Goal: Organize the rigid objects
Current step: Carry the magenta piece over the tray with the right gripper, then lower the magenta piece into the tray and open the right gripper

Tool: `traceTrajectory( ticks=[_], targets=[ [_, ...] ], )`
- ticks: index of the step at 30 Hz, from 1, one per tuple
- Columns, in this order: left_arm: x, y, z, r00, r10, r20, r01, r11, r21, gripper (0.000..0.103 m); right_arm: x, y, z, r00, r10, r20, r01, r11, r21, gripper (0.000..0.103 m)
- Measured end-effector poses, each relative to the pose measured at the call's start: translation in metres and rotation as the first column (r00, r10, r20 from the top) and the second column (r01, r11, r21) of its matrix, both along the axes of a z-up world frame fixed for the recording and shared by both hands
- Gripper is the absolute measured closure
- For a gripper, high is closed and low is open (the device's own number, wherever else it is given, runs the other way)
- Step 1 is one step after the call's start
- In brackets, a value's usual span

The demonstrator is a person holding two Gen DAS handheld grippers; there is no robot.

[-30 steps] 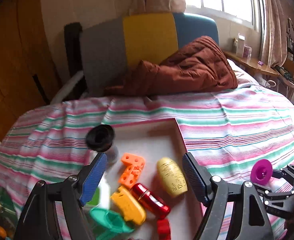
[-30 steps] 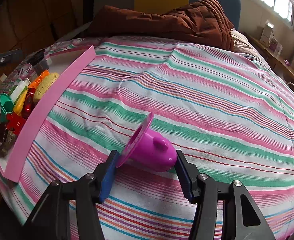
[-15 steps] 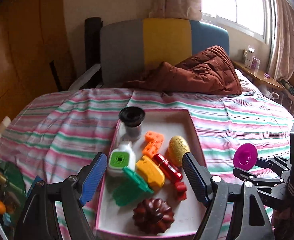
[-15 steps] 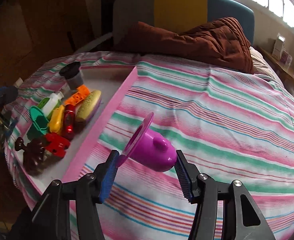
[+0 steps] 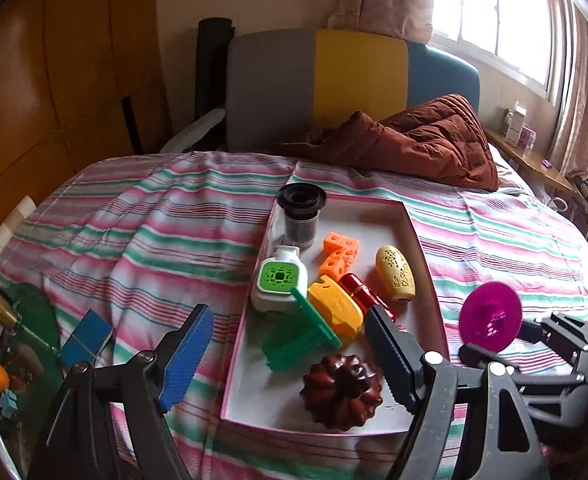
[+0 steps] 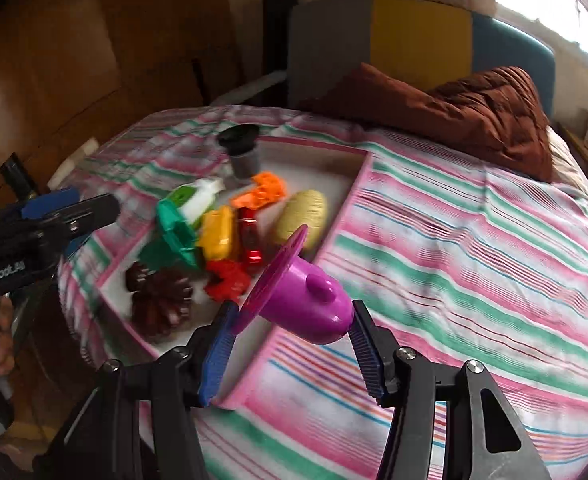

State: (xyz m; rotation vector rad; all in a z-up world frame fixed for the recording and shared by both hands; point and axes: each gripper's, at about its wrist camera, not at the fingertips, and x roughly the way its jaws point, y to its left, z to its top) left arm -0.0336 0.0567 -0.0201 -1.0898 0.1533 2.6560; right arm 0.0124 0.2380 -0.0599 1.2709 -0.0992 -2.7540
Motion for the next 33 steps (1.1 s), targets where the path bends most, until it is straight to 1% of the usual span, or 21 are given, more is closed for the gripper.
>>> traceTrajectory(
  ticks=[4, 7, 18, 23, 26, 27, 28, 33],
  targets=[
    [0.001, -0.01, 0.0, 1.0, 0.019, 0.003, -0.019, 1.0, 0.007, 0.024, -0.007, -0.022, -0.005, 0.999, 0.049, 0.019, -0.049, 0.999, 0.019, 0.047],
    [0.001, -0.017, 0.0, 1.0, 0.031, 0.006, -0.031, 0.999, 0.011, 0.024, -0.015, -0.033, -0.012, 0.997, 0.065, 0.045, -0.066, 0.997, 0.027, 0.047],
    [0.001, -0.034, 0.001, 0.998, 0.069, 0.008, -0.069, 0.997, 0.034, 0.024, -0.033, -0.054, -0.031, 0.993, 0.054, 0.109, -0.064, 0.993, 0.096, 0.046],
    [0.001, -0.039, 0.0, 0.997, 0.083, 0.007, -0.083, 0.996, 0.032, 0.024, -0.042, -0.057, -0.036, 0.993, 0.022, 0.113, -0.033, 0.994, 0.1, 0.046],
    [0.002, -0.041, 0.001, 0.996, 0.091, 0.0, -0.091, 0.995, 0.028, 0.024, -0.043, -0.058, -0.037, 0.993, 0.02, 0.114, -0.029, 0.996, 0.084, 0.045],
    [0.002, -0.042, 0.001, 0.996, 0.094, 0.0, -0.093, 0.995, 0.028, 0.024, -0.043, -0.057, -0.037, 0.993, 0.017, 0.113, -0.027, 0.996, 0.081, 0.044],
    [0.002, -0.043, 0.001, 0.995, 0.095, 0.002, -0.095, 0.995, 0.031, 0.024, -0.043, -0.055, -0.036, 0.994, 0.01, 0.112, -0.019, 0.997, 0.08, 0.039],
    [0.003, -0.048, 0.002, 0.994, 0.106, 0.003, -0.106, 0.993, 0.042, 0.024, -0.04, -0.051, -0.033, 0.995, 0.0, 0.104, -0.003, 1.0, 0.031, 0.037]
  ],
)
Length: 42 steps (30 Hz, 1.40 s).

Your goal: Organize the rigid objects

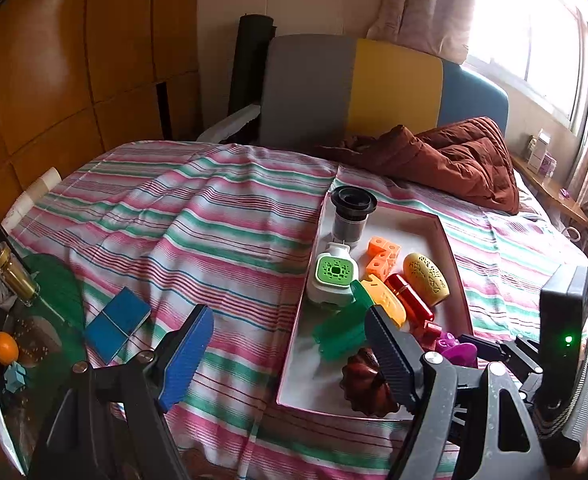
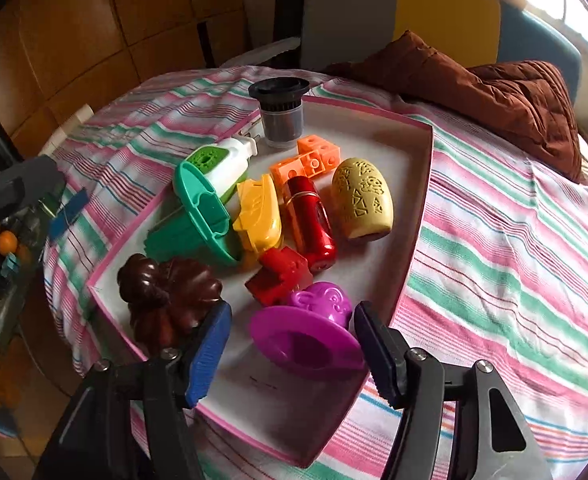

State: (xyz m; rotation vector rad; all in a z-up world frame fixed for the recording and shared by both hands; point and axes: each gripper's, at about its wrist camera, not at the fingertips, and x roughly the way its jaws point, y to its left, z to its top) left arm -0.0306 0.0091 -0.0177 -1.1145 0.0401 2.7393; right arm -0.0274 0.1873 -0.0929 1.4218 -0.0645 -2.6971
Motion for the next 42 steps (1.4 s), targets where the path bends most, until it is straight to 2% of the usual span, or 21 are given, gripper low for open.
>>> traceTrajectory(
  ticks=[4, 14, 18, 24, 35, 42],
  targets=[
    [0.001, -0.001, 0.001, 1.0, 0.002, 0.0, -0.002, 1.0, 0.005, 0.024, 0.006, -0.002, 0.004, 1.0, -0.009, -0.015, 0.009, 1.0, -0.016, 0.032],
    [0.007, -0.004, 0.004, 1.0, 0.016, -0.004, -0.016, 1.0, 0.004, 0.024, 0.021, 0.005, 0.018, 0.993, -0.097, -0.068, 0.094, 0.995, -0.038, 0.029],
    [0.011, -0.003, 0.006, 1.0, 0.028, -0.013, -0.028, 1.0, -0.001, 0.024, 0.029, 0.011, 0.028, 0.977, -0.179, -0.115, 0.177, 0.984, -0.023, 0.022],
    [0.022, 0.002, 0.008, 0.997, 0.066, -0.039, -0.068, 0.996, -0.057, 0.024, 0.034, 0.016, 0.046, 0.942, -0.285, -0.177, 0.286, 0.958, -0.022, 0.015],
    [0.039, -0.001, 0.01, 0.996, 0.074, -0.059, -0.077, 0.996, -0.05, 0.025, 0.039, 0.001, 0.051, 0.937, -0.29, -0.197, 0.293, 0.956, -0.011, 0.015],
    [0.043, -0.005, 0.009, 0.997, 0.07, -0.039, -0.071, 0.997, -0.026, 0.026, 0.04, -0.005, 0.053, 0.935, -0.29, -0.204, 0.295, 0.956, -0.008, 0.015]
  ],
)
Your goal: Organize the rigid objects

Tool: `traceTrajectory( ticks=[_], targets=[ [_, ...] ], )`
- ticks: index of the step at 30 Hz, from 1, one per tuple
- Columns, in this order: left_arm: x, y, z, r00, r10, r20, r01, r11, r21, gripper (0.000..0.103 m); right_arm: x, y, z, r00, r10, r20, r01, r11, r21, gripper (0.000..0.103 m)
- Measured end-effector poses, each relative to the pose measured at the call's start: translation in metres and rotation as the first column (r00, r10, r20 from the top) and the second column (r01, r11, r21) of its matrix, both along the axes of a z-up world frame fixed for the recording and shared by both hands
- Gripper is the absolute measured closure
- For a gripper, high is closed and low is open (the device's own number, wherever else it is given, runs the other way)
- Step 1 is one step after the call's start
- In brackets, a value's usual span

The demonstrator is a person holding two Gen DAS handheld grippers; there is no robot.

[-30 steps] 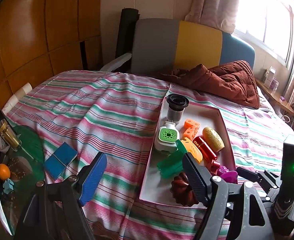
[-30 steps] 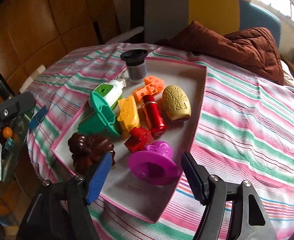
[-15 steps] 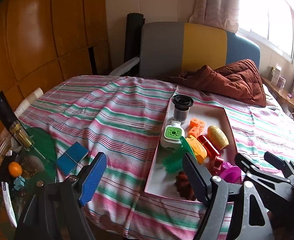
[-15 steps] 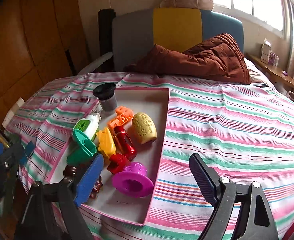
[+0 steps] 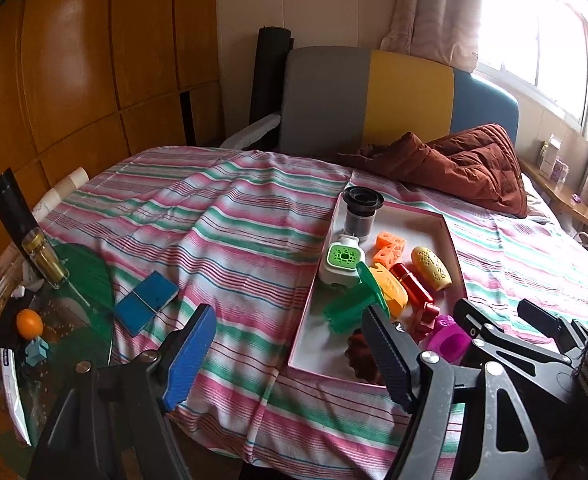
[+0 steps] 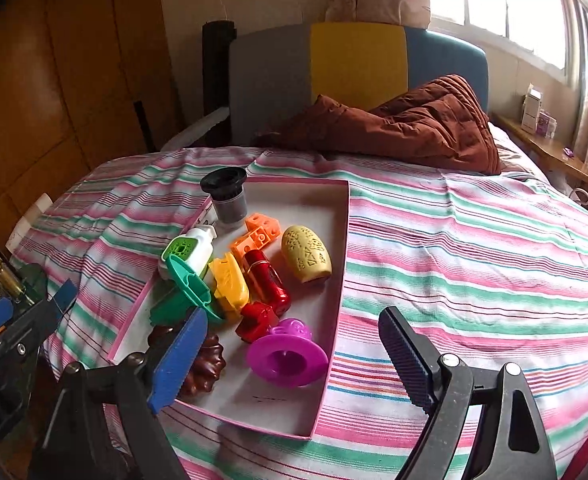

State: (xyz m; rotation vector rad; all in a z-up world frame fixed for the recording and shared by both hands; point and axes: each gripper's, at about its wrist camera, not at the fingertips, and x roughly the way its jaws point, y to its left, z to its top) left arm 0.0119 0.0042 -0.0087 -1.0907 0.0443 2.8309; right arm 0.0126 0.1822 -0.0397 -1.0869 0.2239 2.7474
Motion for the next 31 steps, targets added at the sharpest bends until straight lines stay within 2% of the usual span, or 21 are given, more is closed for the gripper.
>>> traceTrajectory(
  ticks=[17, 25, 31],
  targets=[
    [0.0, -0.006, -0.002, 1.0, -0.004, 0.007, 0.004, 1.0, 0.01, 0.028, -0.005, -0.005, 0.006, 1.0, 0.006, -0.011, -0.006, 1.0, 0.016, 0.015],
    [-0.001, -0.007, -0.003, 1.0, -0.008, -0.013, 0.008, 1.0, 0.001, 0.041, -0.008, -0.006, 0.006, 1.0, 0.009, -0.007, -0.009, 1.0, 0.018, 0.015],
    [-0.005, -0.009, -0.005, 1.0, -0.01, -0.002, 0.01, 1.0, 0.005, 0.043, -0.012, -0.007, 0.002, 1.0, 0.013, 0.0, -0.013, 1.0, 0.014, 0.015]
  ],
)
